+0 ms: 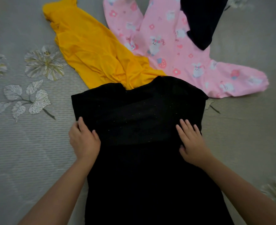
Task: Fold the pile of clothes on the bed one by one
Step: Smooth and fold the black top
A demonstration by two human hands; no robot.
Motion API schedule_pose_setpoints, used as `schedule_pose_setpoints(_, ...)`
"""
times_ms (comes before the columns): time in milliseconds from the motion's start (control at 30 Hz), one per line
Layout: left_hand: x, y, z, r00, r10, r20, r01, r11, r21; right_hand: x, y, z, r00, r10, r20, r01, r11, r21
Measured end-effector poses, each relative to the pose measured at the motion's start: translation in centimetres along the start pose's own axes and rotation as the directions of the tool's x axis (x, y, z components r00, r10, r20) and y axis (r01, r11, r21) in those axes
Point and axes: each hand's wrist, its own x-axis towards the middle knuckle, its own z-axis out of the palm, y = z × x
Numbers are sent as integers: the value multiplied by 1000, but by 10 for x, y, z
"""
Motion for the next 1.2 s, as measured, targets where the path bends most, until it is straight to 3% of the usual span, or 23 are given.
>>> schedule_pose_setpoints(67, -7, 10, 4, 975, 213, -57, -212, 977, 35, 4, 11, -11, 985, -27, -173, 45, 994, 100)
schedule_pose_setpoints(133, -13, 22, 11, 914, 405, -17, -403, 913, 62, 20, 25, -27, 937, 50, -346, 7, 987, 160)
schedule_pose_setpoints(200, -14, 34, 20, 875, 475, 91, -481, 874, 64, 46, 42, -44, 917, 185, -353, -113, 970, 214)
schedule_pose_setpoints(267, -10, 39, 31, 880, 445, 164, -461, 884, 75, 73, 64, -56, 945, 272, -182, -242, 955, 172)
schedule_pose_setpoints(333, -4, 39, 39, 886, 423, 192, -446, 890, 93, 89, 83, -59, 960, 278, -35, -278, 960, 20)
schedule_pose_setpoints(433, 1, 35, 47, 879, 399, 261, -448, 879, 163, 97, 102, -65, 963, 244, -118, -258, 959, -120)
schedule_pose_setpoints(567, 1, 37, 57, 884, 365, 292, -433, 876, 215, 99, 122, -60, 881, 361, -306, -410, 905, -113)
schedule_pose_setpoints(700, 4, 42, 71, 885, 359, 297, -439, 856, 273, 111, 135, -37, 889, 373, -266, -429, 882, -196)
schedule_pose_setpoints(833, 5, 42, 78, 883, 356, 307, -451, 826, 339, 124, 125, -9, 865, 455, -212, -483, 869, -109)
schedule_pose_setpoints(933, 6, 45, 77, 879, 334, 340, -452, 812, 370, 115, 112, -1, 800, 526, -289, -536, 843, 48)
schedule_pose_setpoints(1033, 3, 47, 71, 870, 357, 340, -470, 808, 356, 79, 104, 3, 774, 475, -418, -389, 878, 279)
schedule_pose_setpoints(1100, -10, 44, 64, 837, 474, 274, -539, 800, 263, 43, 94, 12, 759, 465, -456, -302, 872, 386)
schedule_pose_setpoints(1200, -59, 28, 58, 741, 627, 240, -664, 738, 123, -23, 75, 39, 849, 441, -291, -306, 859, 410)
